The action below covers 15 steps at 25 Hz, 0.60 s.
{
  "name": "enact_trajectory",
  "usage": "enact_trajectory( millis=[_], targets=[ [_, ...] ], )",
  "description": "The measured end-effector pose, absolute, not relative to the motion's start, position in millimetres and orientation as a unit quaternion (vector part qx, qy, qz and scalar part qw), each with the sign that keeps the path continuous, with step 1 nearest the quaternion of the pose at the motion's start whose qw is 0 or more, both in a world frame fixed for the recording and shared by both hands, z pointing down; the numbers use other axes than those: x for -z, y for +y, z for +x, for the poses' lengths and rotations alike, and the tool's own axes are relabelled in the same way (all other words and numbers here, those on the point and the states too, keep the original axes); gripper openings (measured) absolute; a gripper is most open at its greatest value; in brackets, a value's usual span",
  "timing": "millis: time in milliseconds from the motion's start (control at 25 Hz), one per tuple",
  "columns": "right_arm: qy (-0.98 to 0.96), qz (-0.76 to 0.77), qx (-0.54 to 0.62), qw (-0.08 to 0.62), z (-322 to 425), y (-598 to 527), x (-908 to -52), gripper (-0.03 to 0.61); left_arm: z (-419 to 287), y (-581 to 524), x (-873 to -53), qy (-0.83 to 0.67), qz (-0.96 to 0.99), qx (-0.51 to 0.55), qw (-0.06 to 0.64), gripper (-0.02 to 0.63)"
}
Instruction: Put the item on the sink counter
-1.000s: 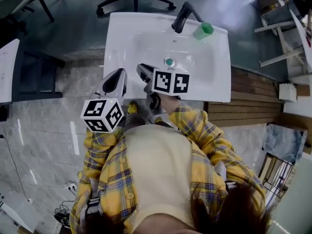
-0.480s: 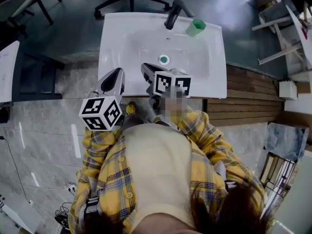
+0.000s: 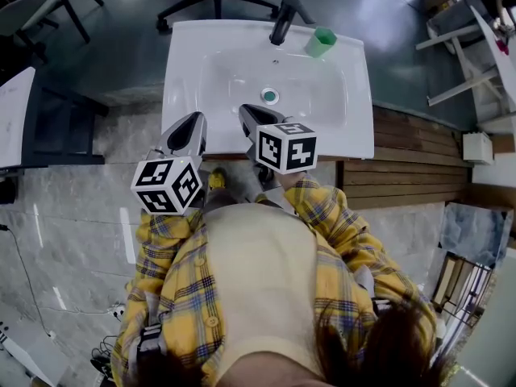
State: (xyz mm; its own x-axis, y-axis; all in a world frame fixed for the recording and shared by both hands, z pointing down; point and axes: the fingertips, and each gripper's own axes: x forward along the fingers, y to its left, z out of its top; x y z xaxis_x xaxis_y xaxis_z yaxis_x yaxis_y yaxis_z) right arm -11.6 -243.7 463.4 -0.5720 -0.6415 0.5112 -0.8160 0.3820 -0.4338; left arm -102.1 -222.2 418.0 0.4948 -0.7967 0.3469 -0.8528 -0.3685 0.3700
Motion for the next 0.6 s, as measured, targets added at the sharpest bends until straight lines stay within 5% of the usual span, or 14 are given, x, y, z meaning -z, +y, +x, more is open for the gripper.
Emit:
enact_trajectory(
  millis=[600],
  targets=[
    [-0.832,0.461,-0.274,0.144,3,-226,-454,0.015,-102,-206,-420,-0.504,0.822,-0.058,0.259,0.015]
  ],
)
